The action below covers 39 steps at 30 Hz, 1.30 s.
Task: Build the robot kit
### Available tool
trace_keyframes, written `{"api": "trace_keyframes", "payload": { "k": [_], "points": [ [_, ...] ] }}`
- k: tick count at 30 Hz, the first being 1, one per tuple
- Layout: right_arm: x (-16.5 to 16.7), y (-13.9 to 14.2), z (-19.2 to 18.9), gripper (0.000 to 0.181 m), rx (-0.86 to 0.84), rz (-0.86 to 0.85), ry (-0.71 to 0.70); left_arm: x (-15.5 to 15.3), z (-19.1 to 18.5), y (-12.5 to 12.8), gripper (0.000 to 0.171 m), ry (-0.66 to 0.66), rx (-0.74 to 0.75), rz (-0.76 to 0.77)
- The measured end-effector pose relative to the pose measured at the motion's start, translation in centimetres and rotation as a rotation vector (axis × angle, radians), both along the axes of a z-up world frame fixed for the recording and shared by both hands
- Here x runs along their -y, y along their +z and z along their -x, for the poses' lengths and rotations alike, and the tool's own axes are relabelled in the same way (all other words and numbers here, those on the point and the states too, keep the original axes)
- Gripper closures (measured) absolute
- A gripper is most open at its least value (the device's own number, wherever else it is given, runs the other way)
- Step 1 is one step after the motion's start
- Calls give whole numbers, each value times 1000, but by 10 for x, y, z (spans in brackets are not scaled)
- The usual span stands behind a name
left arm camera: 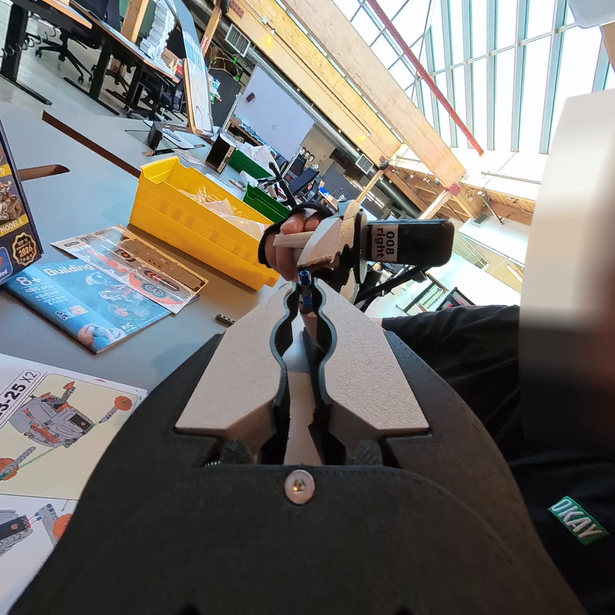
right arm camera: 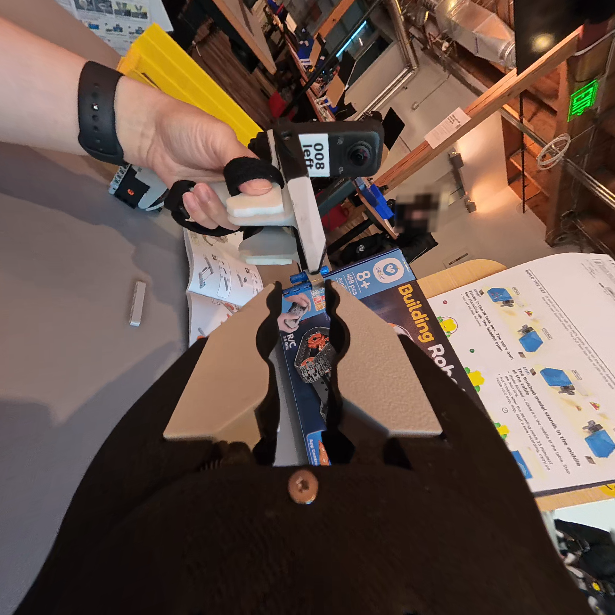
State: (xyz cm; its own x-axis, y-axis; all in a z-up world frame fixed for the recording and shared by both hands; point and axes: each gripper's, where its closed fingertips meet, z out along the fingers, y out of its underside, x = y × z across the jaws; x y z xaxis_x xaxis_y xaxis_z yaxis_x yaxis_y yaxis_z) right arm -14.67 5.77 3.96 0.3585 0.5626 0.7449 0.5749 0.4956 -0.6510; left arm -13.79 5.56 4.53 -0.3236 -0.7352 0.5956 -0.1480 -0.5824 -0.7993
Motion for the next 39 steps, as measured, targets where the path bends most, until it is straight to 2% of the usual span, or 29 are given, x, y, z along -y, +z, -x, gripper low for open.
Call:
{"api": "trace_keyframes", "payload": {
  "k": [13,18,36,39],
  "points": [
    [4,-7,0,157,59,33,9,3,1,-6,166,-25,-39,3],
    [2,-7,-2,157,44,71,-12,0,-1,-6,166,-7,-33,5],
    [-4,-10,3,160,6,48,-44,-4,4,-10,166,20,-47,-13],
    [-5,-5,-1,169,-16,20,-53,-2,2,-8,166,19,-42,-14]
  ]
}}
